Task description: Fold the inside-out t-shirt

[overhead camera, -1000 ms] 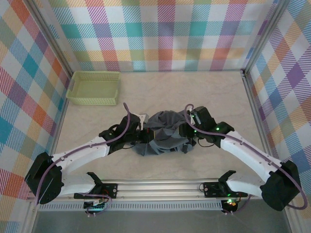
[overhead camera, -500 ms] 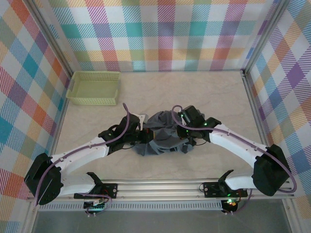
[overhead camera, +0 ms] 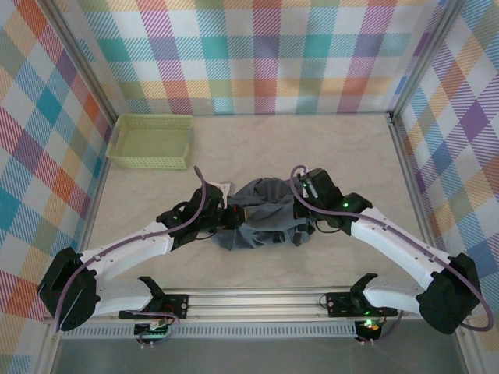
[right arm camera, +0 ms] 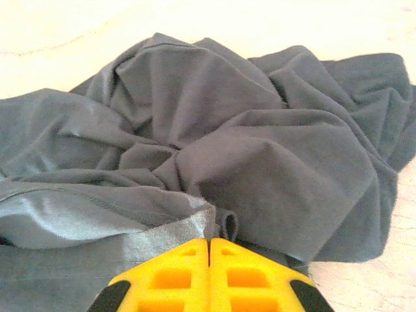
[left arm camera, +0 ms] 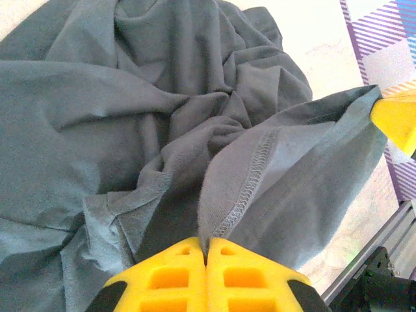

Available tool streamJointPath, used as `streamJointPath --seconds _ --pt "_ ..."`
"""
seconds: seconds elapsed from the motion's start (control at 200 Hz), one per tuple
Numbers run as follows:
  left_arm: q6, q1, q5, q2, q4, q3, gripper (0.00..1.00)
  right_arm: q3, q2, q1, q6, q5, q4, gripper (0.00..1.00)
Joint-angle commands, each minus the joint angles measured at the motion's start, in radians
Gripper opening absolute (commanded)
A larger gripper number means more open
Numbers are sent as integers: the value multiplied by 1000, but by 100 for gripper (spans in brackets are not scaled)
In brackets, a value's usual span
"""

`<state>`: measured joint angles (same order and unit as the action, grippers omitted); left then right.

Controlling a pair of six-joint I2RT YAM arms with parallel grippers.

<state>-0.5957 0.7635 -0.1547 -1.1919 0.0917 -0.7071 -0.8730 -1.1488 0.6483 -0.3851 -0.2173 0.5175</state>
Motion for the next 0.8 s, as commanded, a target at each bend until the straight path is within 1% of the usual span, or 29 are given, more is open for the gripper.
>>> streamJointPath --seconds 0.0,0.085,0.165,0.26,0.36,0.53,0.62,0.69,0.715,0.77,0.795 --pt "-22 1 13 7 -49 29 1 45 82 -51 -47 18 -5 0" --pt "-45 -17 -4 8 -97 55 1 79 141 -105 -64 77 -28 0" --pt "-81 -41 -31 -1 -158 83 1 104 162 -144 -79 138 -41 0" --pt "-121 -55 -62 -22 -242 107 2 131 154 -152 -85 170 -64 0" --pt "-125 -55 -89 -63 -268 89 4 144 134 -152 -89 180 -84 0" --pt "-82 -55 -121 -120 -221 10 5 125 126 -153 -60 221 -113 0" --pt "-51 -56 -110 -131 -171 -39 5 95 125 -152 -32 272 -113 0" --pt "-34 -57 -92 -132 -141 -69 6 80 134 -153 -28 266 -110 0" --pt "-31 -60 -88 -134 -136 -78 7 77 136 -154 -26 260 -108 0" --pt "-36 -66 -73 -143 -126 -90 14 72 138 -159 -26 247 -108 0" --pt "-39 -71 -58 -152 -103 -100 15 72 135 -163 -31 243 -108 0"
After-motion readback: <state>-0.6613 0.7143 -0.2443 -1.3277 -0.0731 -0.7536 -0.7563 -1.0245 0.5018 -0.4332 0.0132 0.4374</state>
